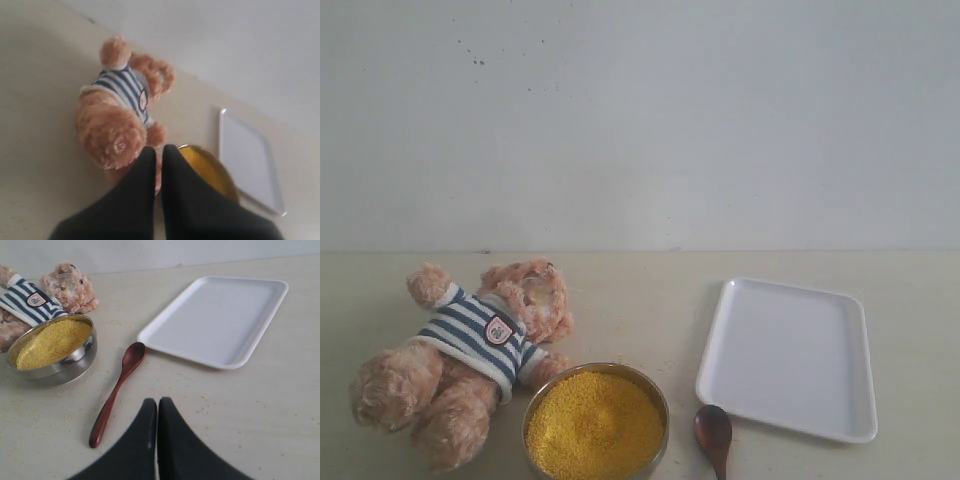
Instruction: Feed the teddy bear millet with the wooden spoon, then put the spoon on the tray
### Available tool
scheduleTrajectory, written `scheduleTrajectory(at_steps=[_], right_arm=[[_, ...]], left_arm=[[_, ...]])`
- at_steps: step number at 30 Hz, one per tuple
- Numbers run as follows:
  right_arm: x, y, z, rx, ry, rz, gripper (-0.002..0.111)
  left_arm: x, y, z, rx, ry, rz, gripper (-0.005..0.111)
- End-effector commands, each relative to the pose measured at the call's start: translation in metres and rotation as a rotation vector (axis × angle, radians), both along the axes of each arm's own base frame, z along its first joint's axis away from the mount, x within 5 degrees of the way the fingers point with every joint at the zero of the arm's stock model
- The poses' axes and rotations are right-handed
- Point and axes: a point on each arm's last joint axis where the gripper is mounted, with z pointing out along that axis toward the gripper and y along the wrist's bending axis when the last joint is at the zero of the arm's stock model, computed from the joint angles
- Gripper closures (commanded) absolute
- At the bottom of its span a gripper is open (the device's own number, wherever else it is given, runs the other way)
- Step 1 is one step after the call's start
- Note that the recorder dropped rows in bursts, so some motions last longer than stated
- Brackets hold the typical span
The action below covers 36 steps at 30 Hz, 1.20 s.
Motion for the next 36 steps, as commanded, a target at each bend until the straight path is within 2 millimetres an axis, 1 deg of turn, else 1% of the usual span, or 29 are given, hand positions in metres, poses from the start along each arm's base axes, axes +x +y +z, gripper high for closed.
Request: scheduleTrajectory(at_steps=[1, 3, 4, 6, 9, 10, 11, 12, 16, 20, 23, 27, 31, 36], right_arm=[[0.0, 0.0, 0.001, 0.0, -0.016, 0.0, 0.108], [0.0, 0.0, 0.001, 0.0, -0.016, 0.0, 0.108], [0.0, 0.0, 0.001, 0.0, -0.016, 0.0, 0.108], [0.0, 0.0, 0.001, 0.0, -0.016, 0.0, 0.108], [0.0, 0.0, 0.001, 0.0, -0.016, 0.0, 0.108], [0.0, 0.0, 0.001, 0.0, -0.016, 0.0, 0.108], [0.0, 0.0, 0.001, 0.0, -0.016, 0.0, 0.108], [0.0, 0.0, 0.001, 0.0, -0.016, 0.0, 0.108], [0.0, 0.0, 0.001, 0.0, -0.016, 0.0, 0.108], [0.0, 0.0, 0.001, 0.0, -0.016, 0.0, 0.108], [0.0, 0.0, 0.001, 0.0, -0.016, 0.0, 0.108], [0.0, 0.0, 0.001, 0.0, -0.016, 0.0, 0.108], [0.0, 0.0, 0.001, 0.0, -0.016, 0.0, 0.108], [0.0, 0.0, 0.001, 0.0, -0.016, 0.0, 0.108]], left_arm=[[0.059, -0.011, 0.015, 0.219, 0.102, -0.129, 0.102], [0.087, -0.015, 0.019, 0.25, 0.154, -0.162, 0.096], [0.102, -0.018, 0.019, 0.263, 0.181, -0.179, 0.09], [0.129, -0.023, 0.017, 0.282, 0.227, -0.204, 0.074], [0.165, -0.028, 0.017, 0.324, 0.246, -0.241, 0.034], [0.175, -0.029, 0.014, 0.345, 0.256, -0.252, 0.024], [0.185, -0.03, 0.011, 0.361, 0.271, -0.261, 0.019], [0.192, -0.031, 0.008, 0.371, 0.291, -0.268, 0.018], [0.22, -0.031, -0.014, 0.384, 0.389, -0.294, 0.024], [0.238, -0.026, -0.039, 0.388, 0.476, -0.307, 0.024], [0.243, -0.018, -0.054, 0.426, 0.519, -0.312, 0.024], [0.247, -0.012, -0.066, 0.467, 0.54, -0.324, 0.024], [0.253, -0.014, -0.078, 0.437, 0.532, -0.322, 0.024], [0.259, -0.025, -0.098, 0.324, 0.53, -0.381, 0.024]])
